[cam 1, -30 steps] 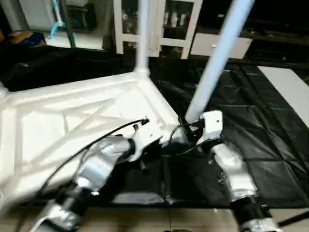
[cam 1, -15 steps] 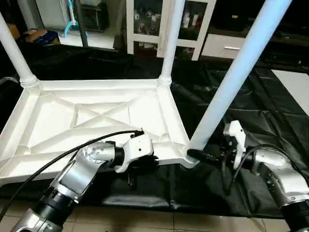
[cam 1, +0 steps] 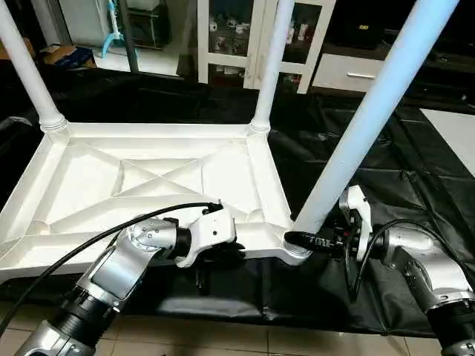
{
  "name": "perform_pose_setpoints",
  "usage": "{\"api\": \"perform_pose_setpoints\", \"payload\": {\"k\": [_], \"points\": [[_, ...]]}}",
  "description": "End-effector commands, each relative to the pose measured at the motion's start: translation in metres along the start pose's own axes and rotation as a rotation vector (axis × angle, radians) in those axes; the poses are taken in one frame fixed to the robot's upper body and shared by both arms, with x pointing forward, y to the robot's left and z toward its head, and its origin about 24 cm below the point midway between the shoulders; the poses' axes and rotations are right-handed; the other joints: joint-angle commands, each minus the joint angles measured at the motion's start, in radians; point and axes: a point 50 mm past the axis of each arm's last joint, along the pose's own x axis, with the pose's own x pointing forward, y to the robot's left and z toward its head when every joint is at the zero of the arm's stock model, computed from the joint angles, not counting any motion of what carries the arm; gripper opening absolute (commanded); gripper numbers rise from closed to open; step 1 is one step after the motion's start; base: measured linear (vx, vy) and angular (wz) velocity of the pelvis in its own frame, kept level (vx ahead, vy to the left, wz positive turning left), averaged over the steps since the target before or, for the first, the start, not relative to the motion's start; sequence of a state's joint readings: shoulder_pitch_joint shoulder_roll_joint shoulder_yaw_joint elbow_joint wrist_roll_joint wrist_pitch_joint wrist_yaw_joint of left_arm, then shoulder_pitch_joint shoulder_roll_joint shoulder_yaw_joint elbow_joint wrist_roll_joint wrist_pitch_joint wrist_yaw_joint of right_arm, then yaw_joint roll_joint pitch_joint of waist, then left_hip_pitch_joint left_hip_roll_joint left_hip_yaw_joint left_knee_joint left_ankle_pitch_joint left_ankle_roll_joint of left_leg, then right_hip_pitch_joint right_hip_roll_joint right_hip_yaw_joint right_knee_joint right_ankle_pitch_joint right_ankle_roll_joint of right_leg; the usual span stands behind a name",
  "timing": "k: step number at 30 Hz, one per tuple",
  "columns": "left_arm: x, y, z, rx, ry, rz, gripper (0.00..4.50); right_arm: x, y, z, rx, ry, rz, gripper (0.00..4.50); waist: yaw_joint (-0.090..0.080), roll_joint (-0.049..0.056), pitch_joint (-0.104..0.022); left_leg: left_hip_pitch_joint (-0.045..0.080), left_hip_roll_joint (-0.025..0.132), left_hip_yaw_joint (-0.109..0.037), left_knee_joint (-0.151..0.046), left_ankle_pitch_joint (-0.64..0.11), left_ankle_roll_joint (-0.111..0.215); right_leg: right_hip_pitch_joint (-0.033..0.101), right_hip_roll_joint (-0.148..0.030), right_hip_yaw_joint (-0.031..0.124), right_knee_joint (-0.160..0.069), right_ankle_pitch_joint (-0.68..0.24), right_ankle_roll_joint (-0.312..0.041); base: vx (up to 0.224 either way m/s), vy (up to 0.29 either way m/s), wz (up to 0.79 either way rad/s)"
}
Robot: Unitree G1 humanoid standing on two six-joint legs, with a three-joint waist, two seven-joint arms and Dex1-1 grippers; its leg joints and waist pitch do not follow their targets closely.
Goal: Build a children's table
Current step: Rotate leg to tighten
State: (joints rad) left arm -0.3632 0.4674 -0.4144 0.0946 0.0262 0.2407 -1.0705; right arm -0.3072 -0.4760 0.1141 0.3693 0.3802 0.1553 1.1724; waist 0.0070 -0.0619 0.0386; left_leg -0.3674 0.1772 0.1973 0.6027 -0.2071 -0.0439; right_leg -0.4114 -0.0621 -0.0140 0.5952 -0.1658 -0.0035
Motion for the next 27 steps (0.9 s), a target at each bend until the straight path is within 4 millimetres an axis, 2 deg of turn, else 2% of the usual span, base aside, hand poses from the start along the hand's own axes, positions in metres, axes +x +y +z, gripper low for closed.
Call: {"api": "perform_pose_setpoints", "payload": {"k": [1, 2, 3, 4, 5, 6, 7, 8, 10, 11, 12, 14, 15, 16, 17, 18, 21, 22, 23, 25, 27], "points": [[0.007, -0.010, -0.005, -0.012, 0.011, -0.067, 0.00, -0.008, -0.008, -0.002, 0.009, 0.016, -0.081, 2.19, 0.001, -0.003, -0.048, 0.010, 0.055, -0.024, -0.076, -0.234, 0.039, 0.033, -0.066, 0.029, -0.073, -0.321, -0.196, 0.000, 0.000, 0.00], [0.007, -0.008, -0.007, -0.021, 0.027, -0.044, 0.00, -0.007, -0.012, -0.005, -0.003, 0.031, -0.144, 2.16, -0.001, 0.001, -0.046, 0.010, 0.056, -0.024, -0.078, -0.245, 0.033, 0.031, -0.065, 0.029, -0.075, -0.337, -0.192, 0.000, 0.000, 0.00], [0.008, -0.004, -0.007, -0.036, 0.043, -0.011, 0.00, -0.005, -0.015, -0.008, -0.009, 0.045, -0.216, 2.16, -0.003, -0.001, -0.046, 0.011, 0.055, -0.025, -0.078, -0.252, 0.029, 0.030, -0.064, 0.029, -0.076, -0.347, -0.189, 0.000, 0.000, 0.00], [0.012, 0.003, -0.006, -0.074, 0.057, 0.064, 0.00, 0.002, -0.023, -0.015, 0.008, 0.052, -0.427, 2.11, -0.006, 0.000, -0.045, 0.011, 0.053, -0.025, -0.079, -0.261, 0.016, 0.027, -0.063, 0.029, -0.078, -0.369, -0.181, 0.000, 0.000, 0.00], [0.014, 0.007, -0.005, -0.095, 0.064, 0.108, 0.00, 0.005, -0.026, -0.019, 0.029, 0.048, -0.559, 2.02, -0.012, 0.002, -0.043, 0.010, 0.051, -0.027, -0.083, -0.270, -0.011, 0.023, -0.061, 0.029, -0.079, -0.393, -0.168, 0.000, 0.000, 0.00], [0.016, 0.012, -0.004, -0.108, 0.077, 0.158, 0.00, 0.007, -0.028, -0.025, 0.055, 0.054, -0.686, 2.02, -0.022, 0.004, -0.043, 0.008, 0.049, -0.034, -0.088, -0.299, -0.041, 0.025, -0.062, 0.026, -0.081, -0.442, -0.148, 0.000, 0.000, 0.00], [0.016, 0.012, -0.004, -0.108, 0.077, 0.158, 0.00, 0.007, -0.028, -0.025, 0.055, 0.054, -0.686, 2.02, -0.026, 0.003, -0.044, 0.008, 0.048, -0.037, -0.089, -0.315, -0.054, 0.025, -0.063, 0.024, -0.082, -0.459, -0.136, 0.000, 0.000, 0.00], [0.021, 0.020, -0.001, -0.136, 0.089, 0.247, 0.00, 0.010, -0.026, -0.034, 0.102, 0.048, -0.874, 1.98, -0.031, 0.000, -0.045, 0.008, 0.049, -0.043, -0.090, -0.352, -0.059, 0.027, -0.063, 0.021, -0.086, -0.485, -0.119, 0.000, 0.000, 0.00], [0.025, 0.026, 0.002, -0.164, 0.093, 0.313, 0.00, 0.012, -0.024, -0.040, 0.136, 0.035, -1.019, 1.95, -0.035, 0.002, -0.044, 0.021, 0.045, -0.039, -0.085, -0.398, -0.063, 0.007, -0.060, 0.025, -0.096, -0.515, -0.106, 0.000, 0.000, 0.00], [0.027, 0.028, 0.004, -0.171, 0.092, 0.333, 0.00, 0.014, -0.024, -0.042, 0.149, 0.030, -1.062, 1.94, -0.036, 0.001, -0.045, 0.016, 0.045, -0.042, -0.088, -0.407, -0.062, 0.011, -0.060, 0.023, -0.098, -0.524, -0.095, 0.000, 0.000, 0.00], [0.030, 0.030, 0.006, -0.178, 0.090, 0.361, 0.00, 0.017, -0.023, -0.044, 0.169, 0.023, -1.117, 1.93, -0.036, 0.004, -0.045, 0.017, 0.044, -0.043, -0.088, -0.414, -0.060, 0.011, -0.059, 0.022, -0.099, -0.523, -0.090, 0.000, 0.000, 0.00], [0.036, 0.034, 0.011, -0.188, 0.082, 0.404, 0.00, 0.026, -0.023, -0.044, 0.200, -0.005, -1.214, 1.93, -0.040, 0.004, -0.047, 0.019, 0.043, -0.043, -0.089, -0.430, -0.063, 0.007, -0.058, 0.021, -0.102, -0.508, -0.080, 0.000, 0.000, 0.00], [0.037, 0.034, 0.012, -0.189, 0.081, 0.408, 0.00, 0.028, -0.023, -0.043, 0.203, -0.013, -1.225, 1.93, -0.041, 0.003, -0.047, 0.019, 0.043, -0.042, -0.089, -0.431, -0.061, 0.006, -0.057, 0.021, -0.103, -0.500, -0.080, 0.000, 0.000, 0.00], [0.040, 0.034, 0.015, -0.183, 0.080, 0.406, 0.00, 0.038, -0.024, -0.036, 0.196, -0.054, -1.238, 1.93, -0.039, 0.011, -0.047, 0.018, 0.044, -0.043, -0.092, -0.432, -0.057, 0.009, -0.058, 0.021, -0.102, -0.467, -0.085, 0.000, 0.000, 0.00], [0.042, 0.033, 0.017, -0.178, 0.074, 0.396, 0.00, 0.049, -0.025, -0.028, 0.195, -0.106, -1.213, 1.93, -0.042, 0.009, -0.049, 0.014, 0.043, -0.043, -0.092, -0.426, -0.054, 0.013, -0.058, 0.020, -0.098, -0.438, -0.093, 0.000, 0.000, 0.00], [0.042, 0.033, 0.017, -0.178, 0.074, 0.396, 0.00, 0.050, -0.025, -0.027, 0.195, -0.113, -1.211, 1.93, -0.043, 0.009, -0.050, 0.012, 0.043, -0.042, -0.092, -0.419, -0.051, 0.014, -0.058, 0.021, -0.097, -0.423, -0.096, 0.000, 0.000, 0.00], [0.039, 0.033, 0.013, -0.165, 0.084, 0.384, 0.00, 0.065, -0.021, -0.008, 0.173, -0.214, -1.027, 1.93, -0.041, 0.010, -0.049, 0.013, 0.044, -0.037, -0.090, -0.405, -0.035, 0.016, -0.056, 0.025, -0.093, -0.371, -0.112, 0.000, 0.000, 0.00], [0.037, 0.033, 0.012, -0.154, 0.085, 0.373, 0.00, 0.067, -0.018, -0.002, 0.122, -0.225, -0.980, 2.49, -0.038, 0.008, -0.049, 0.011, 0.044, -0.035, -0.090, -0.391, -0.025, 0.019, -0.057, 0.026, -0.091, -0.357, -0.116, 0.000, 0.000, 0.00], [0.035, 0.032, 0.009, -0.154, 0.091, 0.367, 0.00, 0.067, -0.015, 0.003, 0.089, -0.249, -0.929, 2.49, -0.037, 0.008, -0.051, 0.006, 0.045, -0.034, -0.090, -0.364, -0.016, 0.025, -0.058, 0.027, -0.089, -0.330, -0.123, 0.000, 0.000, 0.00], [0.033, 0.031, 0.007, -0.144, 0.089, 0.350, 0.00, 0.064, -0.014, 0.006, 0.080, -0.262, -0.915, 2.65, -0.035, 0.008, -0.051, 0.008, 0.046, -0.030, -0.087, -0.339, -0.007, 0.022, -0.057, 0.029, -0.087, -0.310, -0.139, 0.000, 0.000, 0.00], [0.030, 0.029, 0.002, -0.145, 0.102, 0.330, 0.00, 0.058, -0.013, 0.009, 0.074, -0.254, -0.871, 2.80, -0.031, 0.002, -0.054, 0.004, 0.044, -0.029, -0.085, -0.317, 0.001, 0.029, -0.058, 0.029, -0.086, -0.316, -0.137, 0.000, 0.000, 0.00]]}}
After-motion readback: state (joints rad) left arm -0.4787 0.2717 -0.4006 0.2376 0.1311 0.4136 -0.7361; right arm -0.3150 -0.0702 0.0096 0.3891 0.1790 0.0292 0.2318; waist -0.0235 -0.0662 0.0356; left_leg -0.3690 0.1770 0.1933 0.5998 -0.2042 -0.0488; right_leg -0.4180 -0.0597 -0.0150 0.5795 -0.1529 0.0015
